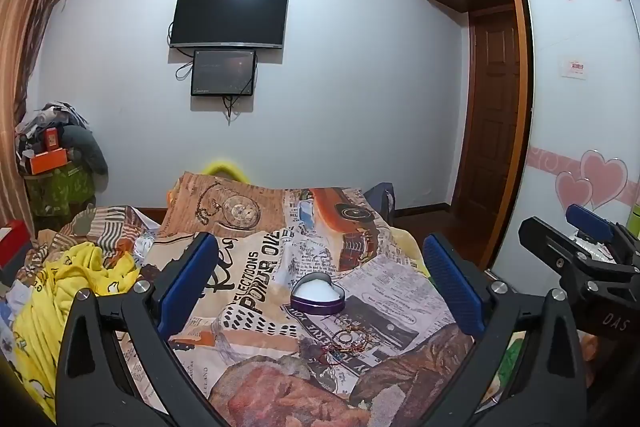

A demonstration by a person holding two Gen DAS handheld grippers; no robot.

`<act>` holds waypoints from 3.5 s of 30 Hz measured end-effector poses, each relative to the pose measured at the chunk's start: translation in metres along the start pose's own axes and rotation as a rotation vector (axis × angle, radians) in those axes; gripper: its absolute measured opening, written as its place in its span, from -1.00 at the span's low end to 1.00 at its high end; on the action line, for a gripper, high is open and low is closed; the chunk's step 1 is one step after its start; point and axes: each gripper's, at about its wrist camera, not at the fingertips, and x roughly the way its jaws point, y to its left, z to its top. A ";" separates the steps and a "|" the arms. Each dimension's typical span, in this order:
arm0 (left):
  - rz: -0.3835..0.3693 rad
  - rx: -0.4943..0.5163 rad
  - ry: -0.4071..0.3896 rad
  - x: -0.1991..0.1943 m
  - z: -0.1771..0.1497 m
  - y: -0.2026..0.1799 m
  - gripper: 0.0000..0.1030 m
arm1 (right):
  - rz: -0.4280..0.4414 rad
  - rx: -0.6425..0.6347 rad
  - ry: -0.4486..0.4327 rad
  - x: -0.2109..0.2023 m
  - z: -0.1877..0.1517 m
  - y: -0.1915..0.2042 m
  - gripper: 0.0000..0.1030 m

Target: Organize jewelry

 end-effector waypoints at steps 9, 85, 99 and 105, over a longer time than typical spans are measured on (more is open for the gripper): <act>0.000 -0.002 0.005 0.002 -0.001 0.000 1.00 | 0.000 -0.003 0.000 0.000 -0.001 0.001 1.00; 0.002 0.011 0.033 0.004 -0.008 -0.003 1.00 | -0.002 -0.001 0.016 0.000 -0.003 0.004 1.00; 0.008 0.012 0.081 0.024 -0.010 0.000 1.00 | -0.015 0.013 0.055 0.017 -0.009 -0.009 1.00; 0.010 0.008 0.136 0.054 -0.016 0.008 1.00 | -0.039 0.013 0.107 0.038 -0.016 -0.017 1.00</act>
